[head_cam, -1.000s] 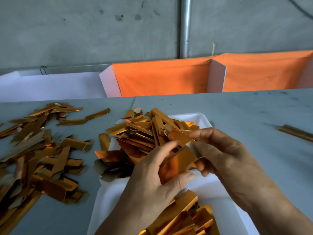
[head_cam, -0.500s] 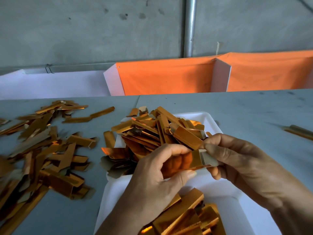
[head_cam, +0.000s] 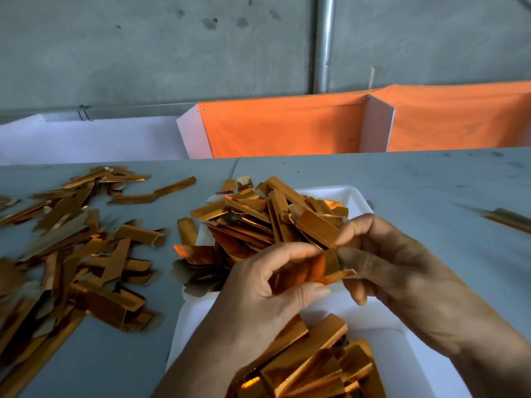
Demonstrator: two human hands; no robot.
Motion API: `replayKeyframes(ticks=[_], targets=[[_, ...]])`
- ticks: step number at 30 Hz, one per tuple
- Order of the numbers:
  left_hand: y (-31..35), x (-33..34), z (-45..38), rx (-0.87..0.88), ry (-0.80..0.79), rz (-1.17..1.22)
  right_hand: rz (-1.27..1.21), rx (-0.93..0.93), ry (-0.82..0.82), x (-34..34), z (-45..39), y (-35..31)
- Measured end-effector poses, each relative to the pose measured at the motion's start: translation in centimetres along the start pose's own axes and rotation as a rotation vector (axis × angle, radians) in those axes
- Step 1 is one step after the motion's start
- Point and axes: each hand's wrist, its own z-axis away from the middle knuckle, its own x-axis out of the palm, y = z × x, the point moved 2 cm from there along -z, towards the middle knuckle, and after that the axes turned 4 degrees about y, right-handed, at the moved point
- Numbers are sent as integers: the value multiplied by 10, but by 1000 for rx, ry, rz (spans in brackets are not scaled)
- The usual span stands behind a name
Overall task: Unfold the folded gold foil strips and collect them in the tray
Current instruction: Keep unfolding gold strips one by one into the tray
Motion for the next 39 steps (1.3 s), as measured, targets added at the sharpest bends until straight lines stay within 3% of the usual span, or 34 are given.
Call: replayKeyframes(ticks=[4, 15, 19, 24, 31, 39], targets=[[-2, -2, 1, 3, 8, 41, -42, 23, -138, -7, 3, -3], [3, 0, 1, 91, 21, -130, 145, 27, 22, 2, 1, 1], [4, -2, 2, 91, 50, -128, -254, 155, -93, -4, 1, 3], [5, -2, 2, 100, 52, -133, -437, 224, -153, -5, -2, 10], [3, 1, 2, 94, 19, -156, -253, 271, -35, 0, -3, 11], [4, -1, 3, 98, 40, -171, -202, 234, -45, -2, -2, 9]])
